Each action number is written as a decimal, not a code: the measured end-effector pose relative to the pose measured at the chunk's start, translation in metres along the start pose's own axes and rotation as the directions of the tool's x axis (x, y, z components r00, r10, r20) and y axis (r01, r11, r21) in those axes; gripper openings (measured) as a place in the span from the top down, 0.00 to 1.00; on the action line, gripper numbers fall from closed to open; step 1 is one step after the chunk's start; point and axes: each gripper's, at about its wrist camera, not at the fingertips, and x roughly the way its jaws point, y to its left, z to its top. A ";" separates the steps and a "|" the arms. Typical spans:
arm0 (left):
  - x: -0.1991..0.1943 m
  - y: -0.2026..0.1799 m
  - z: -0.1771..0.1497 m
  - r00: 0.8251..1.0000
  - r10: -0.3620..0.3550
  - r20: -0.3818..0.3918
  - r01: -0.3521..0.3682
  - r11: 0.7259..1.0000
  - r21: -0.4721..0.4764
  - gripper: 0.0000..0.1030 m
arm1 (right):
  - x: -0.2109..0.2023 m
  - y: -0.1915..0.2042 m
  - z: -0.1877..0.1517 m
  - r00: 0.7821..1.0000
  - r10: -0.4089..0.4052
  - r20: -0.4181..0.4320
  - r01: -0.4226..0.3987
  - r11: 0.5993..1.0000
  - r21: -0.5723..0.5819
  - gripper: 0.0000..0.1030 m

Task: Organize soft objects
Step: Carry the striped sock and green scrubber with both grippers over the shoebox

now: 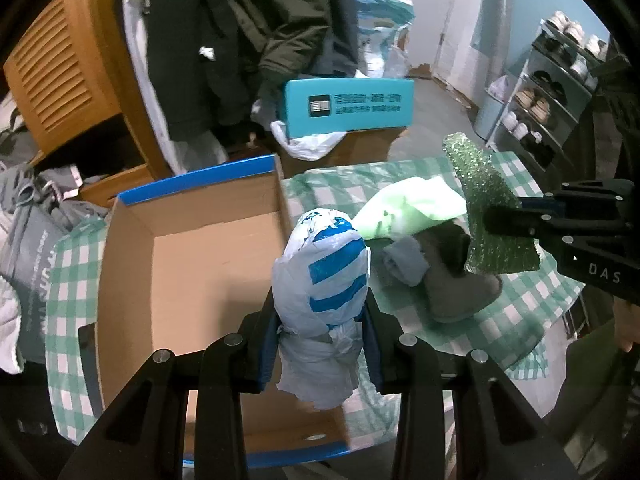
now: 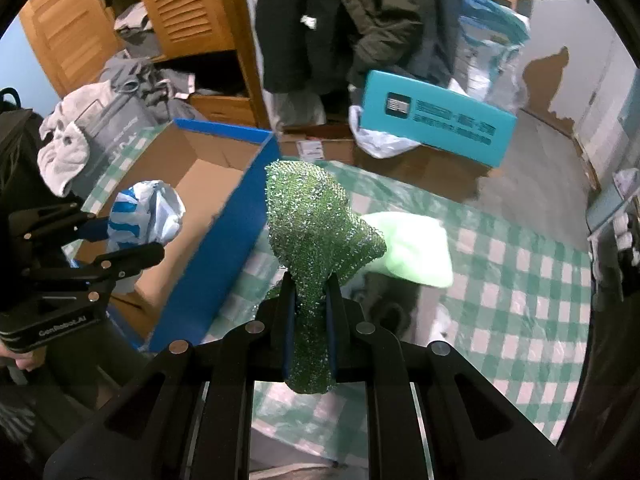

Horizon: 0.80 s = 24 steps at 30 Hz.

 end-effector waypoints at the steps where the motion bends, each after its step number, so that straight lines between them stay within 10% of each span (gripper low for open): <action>1: -0.001 0.005 -0.001 1.000 0.004 0.001 -0.004 1.000 -0.007 0.64 | 0.002 0.005 0.003 1.000 0.005 -0.001 -0.005 1.000 -0.007 0.89; 24: 0.001 0.091 -0.023 0.997 0.078 -0.019 -0.080 0.987 -0.138 0.64 | 0.060 0.100 0.052 0.993 0.095 -0.068 -0.103 0.986 -0.132 0.89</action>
